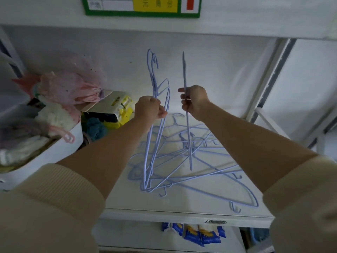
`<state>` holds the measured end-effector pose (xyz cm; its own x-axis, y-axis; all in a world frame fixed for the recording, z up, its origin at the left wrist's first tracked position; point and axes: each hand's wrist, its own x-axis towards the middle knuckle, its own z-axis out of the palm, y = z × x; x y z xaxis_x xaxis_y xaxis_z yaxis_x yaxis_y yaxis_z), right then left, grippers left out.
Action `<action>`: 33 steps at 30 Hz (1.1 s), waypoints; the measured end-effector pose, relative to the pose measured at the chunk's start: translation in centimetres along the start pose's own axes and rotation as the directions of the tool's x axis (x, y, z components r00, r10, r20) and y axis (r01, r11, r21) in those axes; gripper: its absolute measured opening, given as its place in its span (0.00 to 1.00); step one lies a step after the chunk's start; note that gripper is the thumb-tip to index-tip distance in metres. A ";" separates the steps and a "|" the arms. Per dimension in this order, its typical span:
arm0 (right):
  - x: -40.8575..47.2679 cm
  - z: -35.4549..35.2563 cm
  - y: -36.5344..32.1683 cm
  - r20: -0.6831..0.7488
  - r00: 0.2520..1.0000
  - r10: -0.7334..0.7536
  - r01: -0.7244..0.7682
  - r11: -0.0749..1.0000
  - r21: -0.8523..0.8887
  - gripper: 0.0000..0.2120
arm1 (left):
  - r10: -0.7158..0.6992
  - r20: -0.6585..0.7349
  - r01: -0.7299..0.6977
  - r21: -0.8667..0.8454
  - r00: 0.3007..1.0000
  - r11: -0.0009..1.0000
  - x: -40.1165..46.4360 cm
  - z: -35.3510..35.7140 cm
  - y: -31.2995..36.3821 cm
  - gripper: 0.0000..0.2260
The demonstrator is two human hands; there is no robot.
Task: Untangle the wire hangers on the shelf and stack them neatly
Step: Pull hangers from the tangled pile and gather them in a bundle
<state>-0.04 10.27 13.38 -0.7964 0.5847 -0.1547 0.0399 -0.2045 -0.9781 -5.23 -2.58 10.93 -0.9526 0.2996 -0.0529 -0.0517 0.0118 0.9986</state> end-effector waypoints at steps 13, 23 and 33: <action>-2.1 9.2 4.6 0.147 0.978 0.147 -0.150 0.989 0.009 0.11 | 0.009 0.018 -0.010 0.077 1.000 0.997 0.4 -4.8 -1.5 0.13; -2.4 11.2 6.1 0.276 0.914 0.296 -0.351 0.919 0.178 0.15 | -0.059 0.098 0.068 -0.084 0.993 0.994 -0.4 -7.6 -2.3 0.13; 3.0 1.5 10.2 -0.104 0.980 0.168 -0.197 0.860 -0.471 0.20 | -0.079 -0.144 0.099 0.137 0.986 0.986 2.0 -8.9 -2.8 0.04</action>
<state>-2.96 8.78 3.10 -0.7111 0.6206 -0.3305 0.4759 0.0788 -0.8760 -9.66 -10.51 7.94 -0.9786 0.1577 -0.1318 -0.1042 0.1719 0.9796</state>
